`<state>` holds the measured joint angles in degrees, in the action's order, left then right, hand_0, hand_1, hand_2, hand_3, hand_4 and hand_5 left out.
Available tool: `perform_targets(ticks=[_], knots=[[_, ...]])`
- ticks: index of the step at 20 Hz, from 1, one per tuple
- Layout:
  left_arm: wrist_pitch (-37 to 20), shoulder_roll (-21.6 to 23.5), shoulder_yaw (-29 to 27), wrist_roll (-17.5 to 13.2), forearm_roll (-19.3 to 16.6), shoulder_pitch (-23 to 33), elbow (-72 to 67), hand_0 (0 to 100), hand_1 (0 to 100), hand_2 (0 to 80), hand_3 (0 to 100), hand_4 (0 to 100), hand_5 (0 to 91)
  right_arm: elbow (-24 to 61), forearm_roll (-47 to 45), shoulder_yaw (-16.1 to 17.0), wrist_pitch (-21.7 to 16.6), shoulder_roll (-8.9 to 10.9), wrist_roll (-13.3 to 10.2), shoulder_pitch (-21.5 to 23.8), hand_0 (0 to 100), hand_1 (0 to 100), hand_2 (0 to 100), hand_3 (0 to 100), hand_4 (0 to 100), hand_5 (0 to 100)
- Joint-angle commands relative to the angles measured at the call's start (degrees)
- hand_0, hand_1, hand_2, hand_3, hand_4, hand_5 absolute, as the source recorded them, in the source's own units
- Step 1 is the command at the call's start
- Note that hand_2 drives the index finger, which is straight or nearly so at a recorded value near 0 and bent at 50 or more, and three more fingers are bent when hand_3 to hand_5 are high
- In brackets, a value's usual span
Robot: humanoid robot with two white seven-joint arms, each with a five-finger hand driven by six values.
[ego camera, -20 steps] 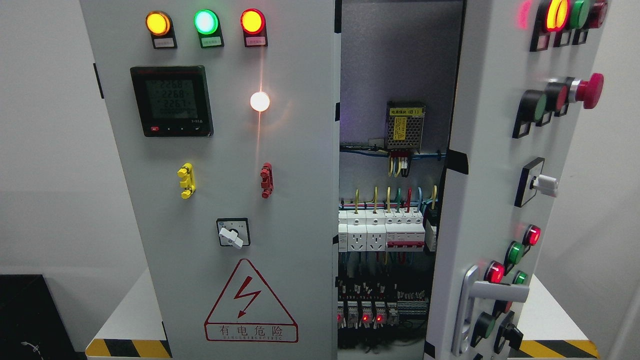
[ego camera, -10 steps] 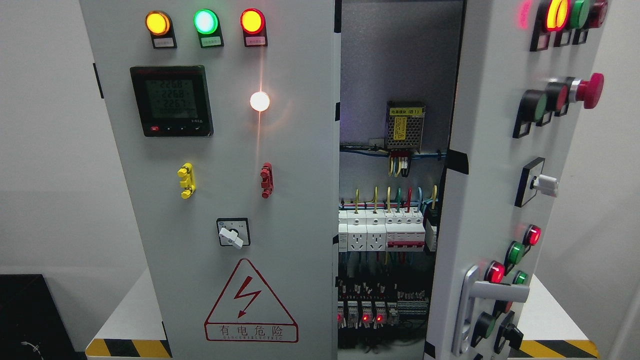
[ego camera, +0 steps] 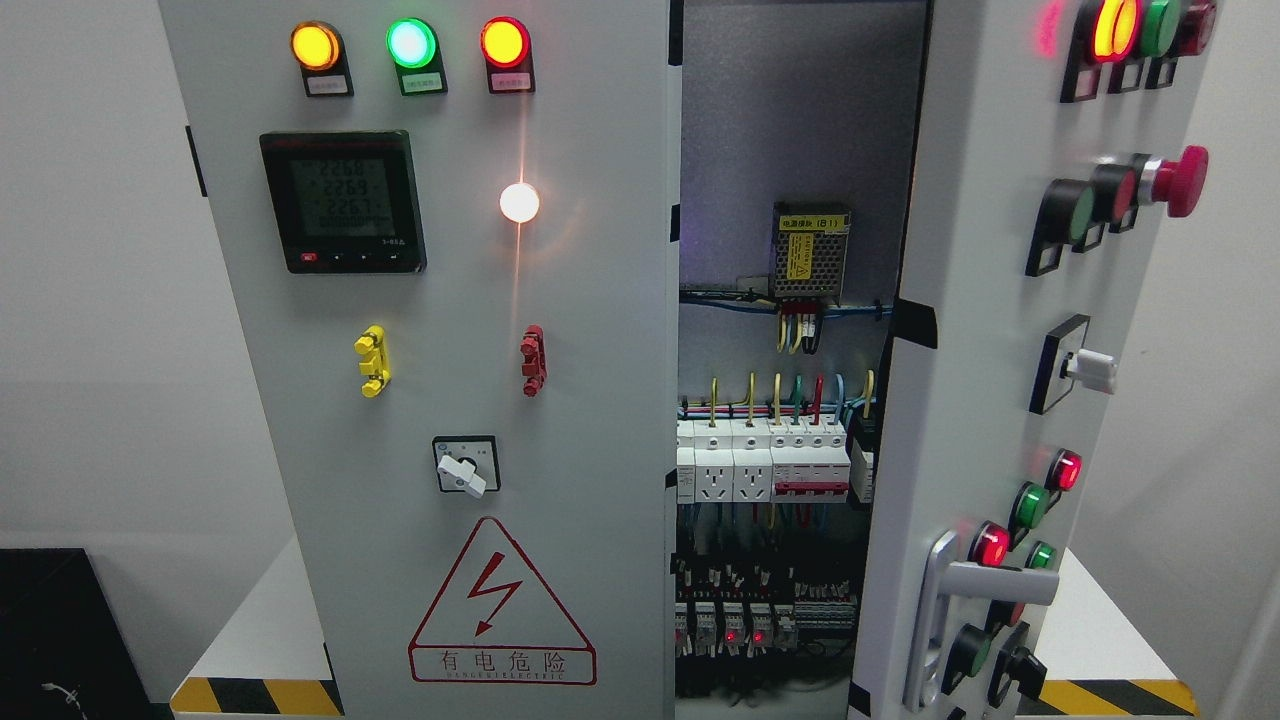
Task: Open door with both hands
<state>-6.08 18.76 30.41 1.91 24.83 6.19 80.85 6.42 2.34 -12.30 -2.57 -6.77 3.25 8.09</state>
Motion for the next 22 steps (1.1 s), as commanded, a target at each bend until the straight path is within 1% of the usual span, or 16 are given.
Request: perform_targets(ticks=[1, 3, 7, 10, 12, 15, 18, 22], knots=[[-0.1, 12.1, 6.9, -0.2, 4.5, -3.8, 26.7, 0, 0, 0.0, 0, 0, 0.0, 0.0, -0.1, 0.0, 0.0, 0.0, 0.0, 0.0, 19, 0, 0, 0, 0, 0], [-0.1, 13.5, 8.0, -0.2, 5.9, -6.3, 28.9, 0, 0, 0.0, 0, 0, 0.0, 0.0, 0.0, 0.0, 0.0, 0.0, 0.0, 0.0, 19, 0, 0, 0, 0, 0], [-0.2, 16.0, 9.5, -0.2, 12.2, -11.9, 31.6, 0, 0, 0.0, 0, 0, 0.0, 0.0, 0.0, 0.0, 0.0, 0.0, 0.0, 0.0, 19, 0, 0, 0, 0, 0], [-0.4, 17.1, 9.5, -0.2, 14.4, -16.5, 33.1, 0, 0, 0.0, 0, 0, 0.0, 0.0, 0.0, 0.0, 0.0, 0.0, 0.0, 0.0, 19, 0, 0, 0, 0, 0], [-0.5, 17.8, 9.7, -0.2, 16.7, -19.5, 34.4, 0, 0, 0.0, 0, 0, 0.0, 0.0, 0.0, 0.0, 0.1, 0.0, 0.0, 0.0, 19, 0, 0, 0, 0, 0], [-0.5, 18.1, 10.6, -0.2, 20.2, -23.6, 35.5, 0, 0, 0.0, 0, 0, 0.0, 0.0, 0.0, 0.0, 0.0, 0.0, 0.0, 0.0, 19, 0, 0, 0, 0, 0], [-0.5, 18.0, 11.7, -0.2, 22.5, -28.0, 35.6, 0, 0, 0.0, 0, 0, 0.0, 0.0, 0.0, 0.0, 0.1, 0.0, 0.0, 0.0, 19, 0, 0, 0, 0, 0], [-0.4, 17.7, 14.2, -0.2, 28.7, -35.8, 35.6, 0, 0, 0.0, 0, 0, 0.0, 0.0, 0.0, 0.0, 0.0, 0.0, 0.0, 0.0, 19, 0, 0, 0, 0, 0]])
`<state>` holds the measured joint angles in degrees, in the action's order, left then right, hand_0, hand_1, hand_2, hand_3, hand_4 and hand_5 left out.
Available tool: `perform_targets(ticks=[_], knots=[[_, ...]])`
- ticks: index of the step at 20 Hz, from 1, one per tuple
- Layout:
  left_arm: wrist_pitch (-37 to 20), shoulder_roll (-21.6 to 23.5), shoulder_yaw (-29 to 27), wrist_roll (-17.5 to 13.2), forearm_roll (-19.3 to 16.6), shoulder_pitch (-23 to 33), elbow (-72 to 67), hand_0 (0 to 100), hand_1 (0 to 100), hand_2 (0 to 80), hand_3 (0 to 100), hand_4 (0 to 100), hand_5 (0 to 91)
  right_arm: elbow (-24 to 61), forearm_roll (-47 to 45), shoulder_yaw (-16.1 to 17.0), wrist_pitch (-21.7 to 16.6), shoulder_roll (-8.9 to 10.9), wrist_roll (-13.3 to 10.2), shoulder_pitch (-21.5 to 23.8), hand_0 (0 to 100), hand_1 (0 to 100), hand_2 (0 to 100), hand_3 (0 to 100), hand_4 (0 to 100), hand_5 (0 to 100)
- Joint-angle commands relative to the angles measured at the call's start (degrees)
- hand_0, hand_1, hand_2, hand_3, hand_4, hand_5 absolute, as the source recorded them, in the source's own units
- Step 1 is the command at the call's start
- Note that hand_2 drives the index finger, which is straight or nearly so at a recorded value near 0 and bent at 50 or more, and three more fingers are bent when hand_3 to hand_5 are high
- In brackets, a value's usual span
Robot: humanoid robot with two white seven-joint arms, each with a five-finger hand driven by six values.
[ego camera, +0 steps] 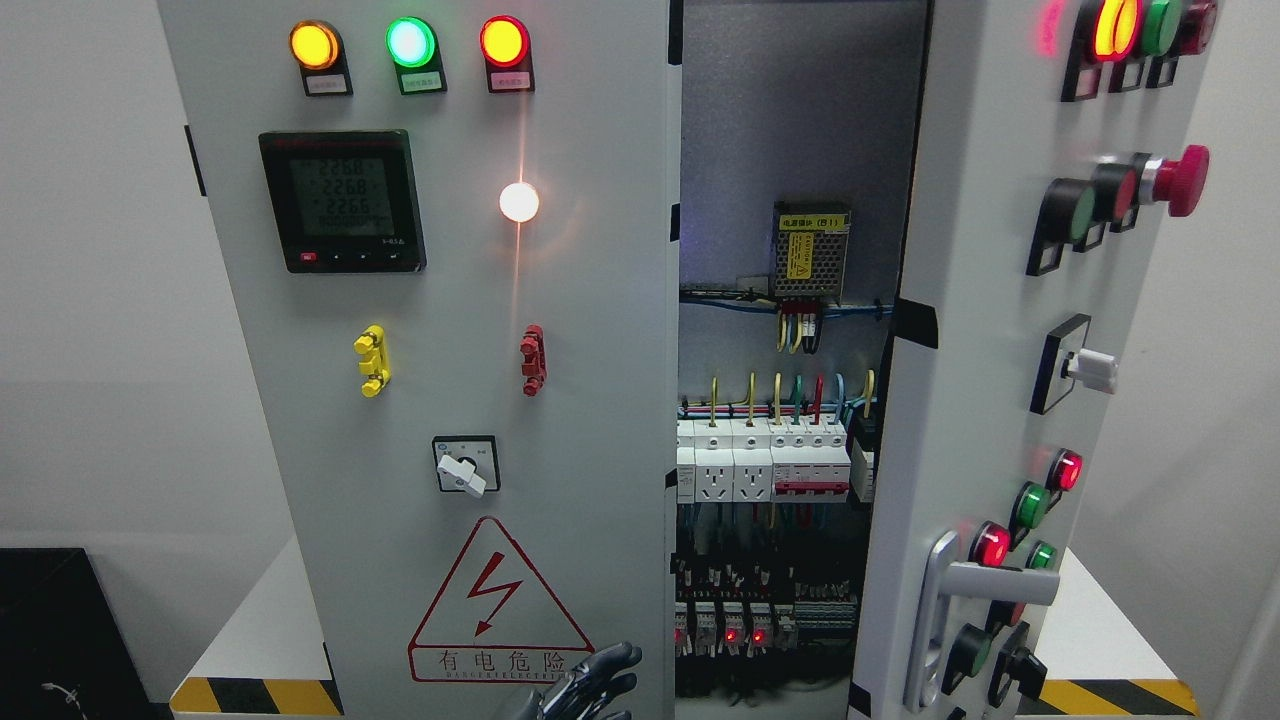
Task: Open door with both hands
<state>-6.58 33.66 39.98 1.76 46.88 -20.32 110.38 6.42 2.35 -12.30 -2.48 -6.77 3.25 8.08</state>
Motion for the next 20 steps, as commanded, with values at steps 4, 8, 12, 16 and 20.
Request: perform_targets(ticks=[4, 8, 12, 16, 20], knots=[[0.3, 2.6, 5.7, 0.0, 10.4, -16.4, 6.1, 0, 0, 0.0, 0, 0, 0.0, 0.0, -0.1, 0.0, -0.1, 0.0, 0.0, 0.0, 19, 0, 0, 0, 0, 0], [0.7, 2.1, 5.7, 0.0, 15.7, -22.6, 6.0, 0, 0, 0.0, 0, 0, 0.0, 0.0, -0.1, 0.0, -0.1, 0.0, 0.0, 0.0, 19, 0, 0, 0, 0, 0], [2.7, 1.6, 5.8, 0.0, 22.7, -28.2, 5.8, 0, 0, 0.0, 0, 0, 0.0, 0.0, 0.0, 0.0, -0.1, 0.0, 0.0, 0.0, 19, 0, 0, 0, 0, 0], [6.5, -1.0, 5.7, 0.0, 27.7, -33.1, 5.6, 0, 0, 0.0, 0, 0, 0.0, 0.0, 0.0, 0.0, -0.1, 0.0, 0.0, 0.0, 19, 0, 0, 0, 0, 0], [11.2, -5.4, 5.9, 0.0, 29.7, -35.2, 5.1, 0, 0, 0.0, 0, 0, 0.0, 0.0, 0.0, 0.0, -0.1, 0.0, 0.0, 0.0, 19, 0, 0, 0, 0, 0]])
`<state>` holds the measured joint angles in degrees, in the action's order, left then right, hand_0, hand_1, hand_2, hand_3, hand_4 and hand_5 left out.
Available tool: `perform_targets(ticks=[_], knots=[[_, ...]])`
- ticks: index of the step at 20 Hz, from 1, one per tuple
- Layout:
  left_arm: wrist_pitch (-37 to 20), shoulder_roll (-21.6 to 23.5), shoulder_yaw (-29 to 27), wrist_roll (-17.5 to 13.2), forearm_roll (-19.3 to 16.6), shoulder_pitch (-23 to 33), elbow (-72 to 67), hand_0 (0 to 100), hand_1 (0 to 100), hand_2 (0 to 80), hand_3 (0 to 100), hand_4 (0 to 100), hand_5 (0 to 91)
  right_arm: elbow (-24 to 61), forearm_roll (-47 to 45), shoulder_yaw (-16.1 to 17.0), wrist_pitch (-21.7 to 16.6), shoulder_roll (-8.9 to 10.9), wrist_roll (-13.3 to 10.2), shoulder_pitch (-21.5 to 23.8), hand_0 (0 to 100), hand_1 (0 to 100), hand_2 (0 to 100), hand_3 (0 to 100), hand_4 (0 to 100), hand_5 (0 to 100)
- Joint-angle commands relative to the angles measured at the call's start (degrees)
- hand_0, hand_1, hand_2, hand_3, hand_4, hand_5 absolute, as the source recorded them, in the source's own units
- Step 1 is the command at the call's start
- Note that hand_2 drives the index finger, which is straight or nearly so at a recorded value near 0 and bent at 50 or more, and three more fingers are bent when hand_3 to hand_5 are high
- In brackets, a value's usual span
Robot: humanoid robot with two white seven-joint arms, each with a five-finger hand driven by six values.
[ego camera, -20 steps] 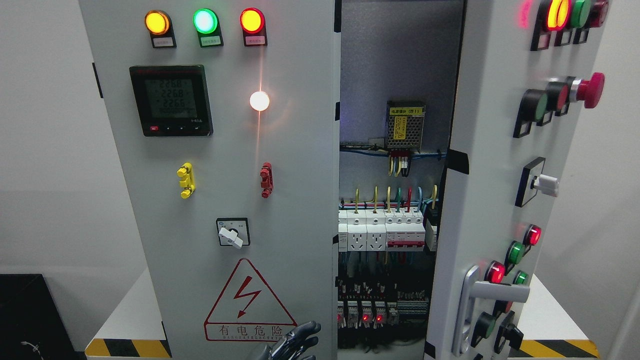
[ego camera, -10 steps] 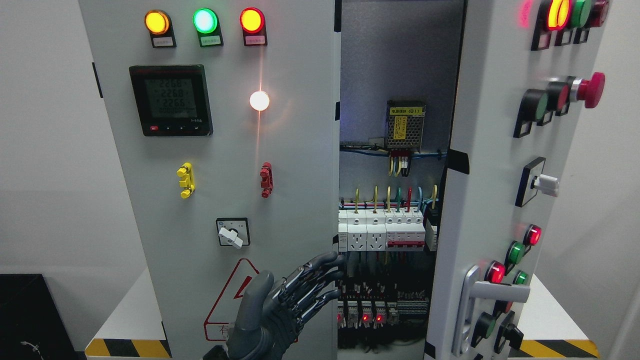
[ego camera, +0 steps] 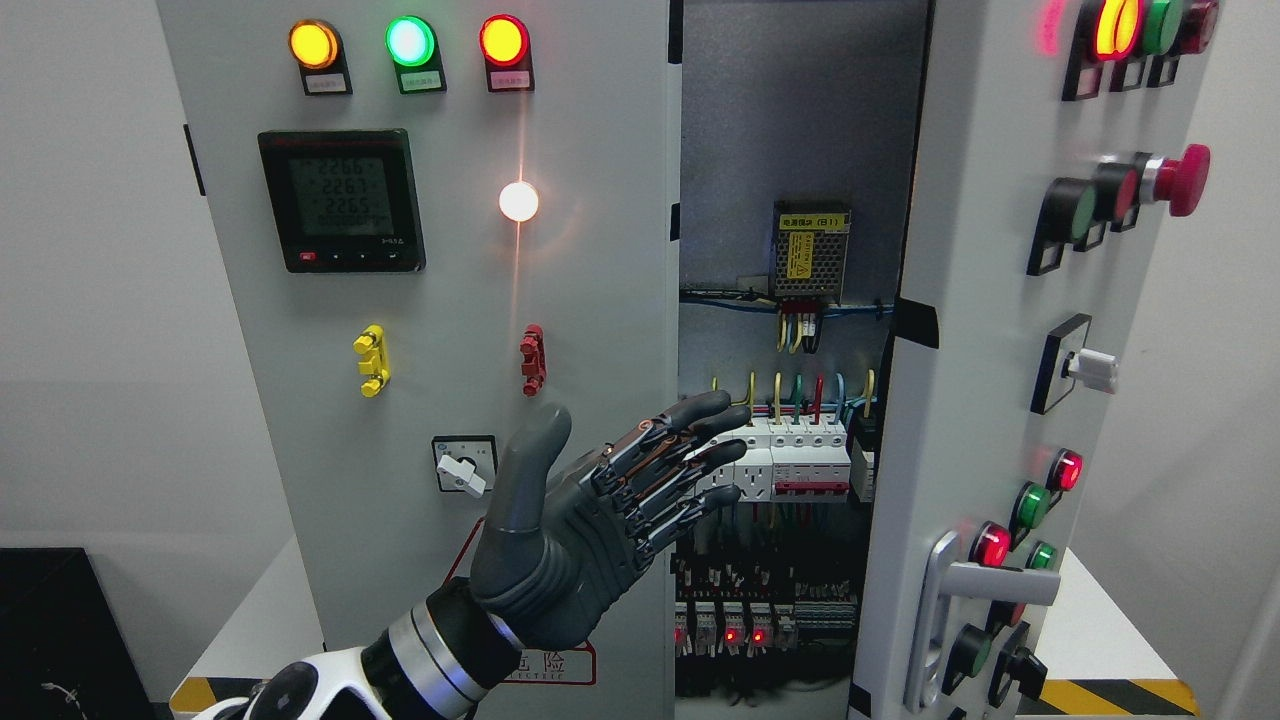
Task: Open door with both hands
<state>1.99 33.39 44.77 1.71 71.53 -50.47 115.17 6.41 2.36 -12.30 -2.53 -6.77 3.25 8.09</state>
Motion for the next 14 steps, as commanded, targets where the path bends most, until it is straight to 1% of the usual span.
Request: perform_targets(ticks=[1, 2, 3, 4, 9, 14], knots=[[3.8, -6.4, 1.3, 0.0, 6.6, -5.9, -0.1, 0, 0, 0.0, 0, 0, 0.0, 0.0, -0.1, 0.0, 0.0, 0.0, 0.0, 0.0, 19, 0, 0, 0, 0, 0], [5.0, -7.5, 1.4, 0.0, 7.9, -7.0, -0.6, 0, 0, 0.0, 0, 0, 0.0, 0.0, -0.1, 0.0, 0.1, 0.0, 0.0, 0.0, 19, 0, 0, 0, 0, 0], [5.7, -8.4, 1.4, 0.1, 8.3, -7.9, -1.3, 0, 0, 0.0, 0, 0, 0.0, 0.0, 0.0, 0.0, 0.1, 0.0, 0.0, 0.0, 19, 0, 0, 0, 0, 0], [5.9, -9.5, 1.4, 0.1, 8.3, -8.5, -2.0, 0, 0, 0.0, 0, 0, 0.0, 0.0, 0.0, 0.0, 0.0, 0.0, 0.0, 0.0, 19, 0, 0, 0, 0, 0], [6.2, -12.0, 1.5, 0.0, 8.5, -12.2, -3.8, 0, 0, 0.0, 0, 0, 0.0, 0.0, 0.0, 0.0, 0.0, 0.0, 0.0, 0.0, 19, 0, 0, 0, 0, 0], [7.4, -13.5, 1.6, 0.0, 8.6, -13.0, -3.7, 0, 0, 0.0, 0, 0, 0.0, 0.0, 0.0, 0.0, 0.0, 0.0, 0.0, 0.0, 19, 0, 0, 0, 0, 0]])
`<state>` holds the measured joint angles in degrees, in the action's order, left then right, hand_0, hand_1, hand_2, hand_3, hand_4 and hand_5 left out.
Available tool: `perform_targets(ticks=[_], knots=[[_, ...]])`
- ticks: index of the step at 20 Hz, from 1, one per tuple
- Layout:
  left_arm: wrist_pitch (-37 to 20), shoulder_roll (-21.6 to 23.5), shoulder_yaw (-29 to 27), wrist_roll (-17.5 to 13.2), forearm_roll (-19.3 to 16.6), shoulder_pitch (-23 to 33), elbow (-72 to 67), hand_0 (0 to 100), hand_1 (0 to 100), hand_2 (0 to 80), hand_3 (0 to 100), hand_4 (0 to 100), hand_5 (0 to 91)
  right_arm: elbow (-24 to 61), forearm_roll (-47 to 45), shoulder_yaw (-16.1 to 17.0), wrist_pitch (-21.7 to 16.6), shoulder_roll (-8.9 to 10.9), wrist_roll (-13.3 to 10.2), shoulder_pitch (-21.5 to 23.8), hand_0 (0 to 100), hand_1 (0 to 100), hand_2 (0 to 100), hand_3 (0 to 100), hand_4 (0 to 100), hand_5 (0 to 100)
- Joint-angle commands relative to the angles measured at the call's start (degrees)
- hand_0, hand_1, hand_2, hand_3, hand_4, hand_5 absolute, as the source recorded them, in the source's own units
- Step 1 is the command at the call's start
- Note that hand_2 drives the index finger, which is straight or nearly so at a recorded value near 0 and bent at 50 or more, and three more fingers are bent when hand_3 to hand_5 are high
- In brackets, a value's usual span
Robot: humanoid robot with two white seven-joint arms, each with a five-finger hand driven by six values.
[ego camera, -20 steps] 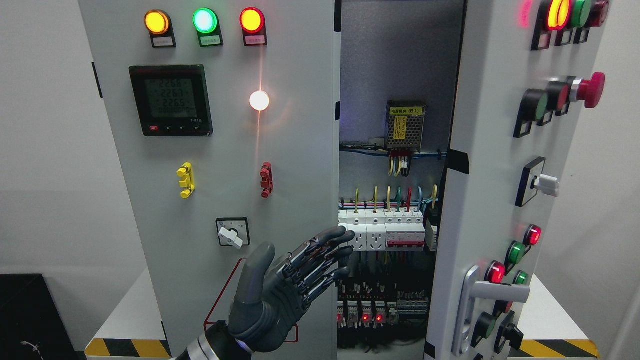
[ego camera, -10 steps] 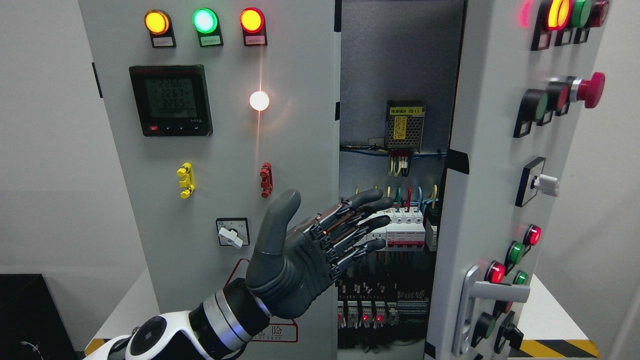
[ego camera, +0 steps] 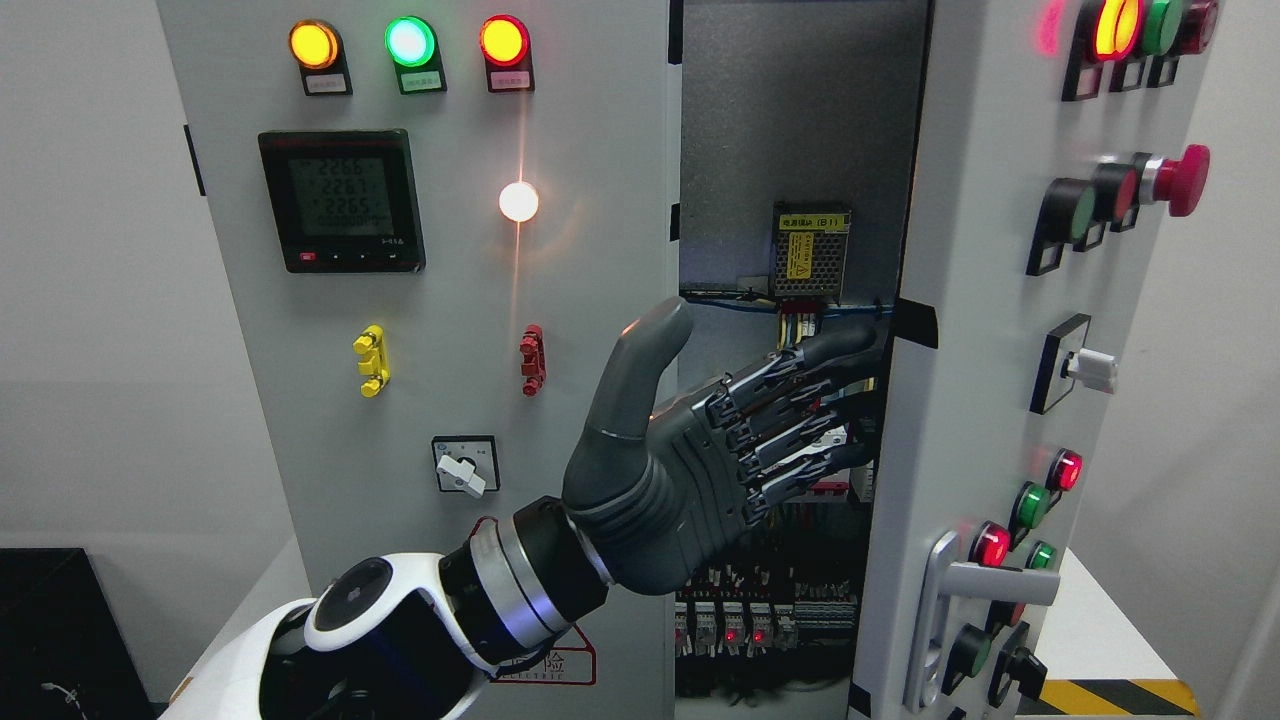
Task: Open door with both hands
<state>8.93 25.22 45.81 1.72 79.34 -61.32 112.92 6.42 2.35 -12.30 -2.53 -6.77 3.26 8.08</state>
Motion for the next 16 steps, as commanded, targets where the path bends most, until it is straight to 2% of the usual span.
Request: perform_targets(ticks=[1, 16], knots=[[0.5, -5.4, 0.7, 0.0, 0.8, -2.0, -1.5, 0, 0, 0.0, 0, 0, 0.0, 0.0, 0.0, 0.0, 0.1, 0.0, 0.0, 0.0, 19, 0, 0, 0, 0, 0], [0.3, -7.2, 4.9, 0.0, 0.8, -2.1, -1.1, 0, 0, 0.0, 0, 0, 0.0, 0.0, -0.1, 0.0, 0.1, 0.0, 0.0, 0.0, 19, 0, 0, 0, 0, 0]])
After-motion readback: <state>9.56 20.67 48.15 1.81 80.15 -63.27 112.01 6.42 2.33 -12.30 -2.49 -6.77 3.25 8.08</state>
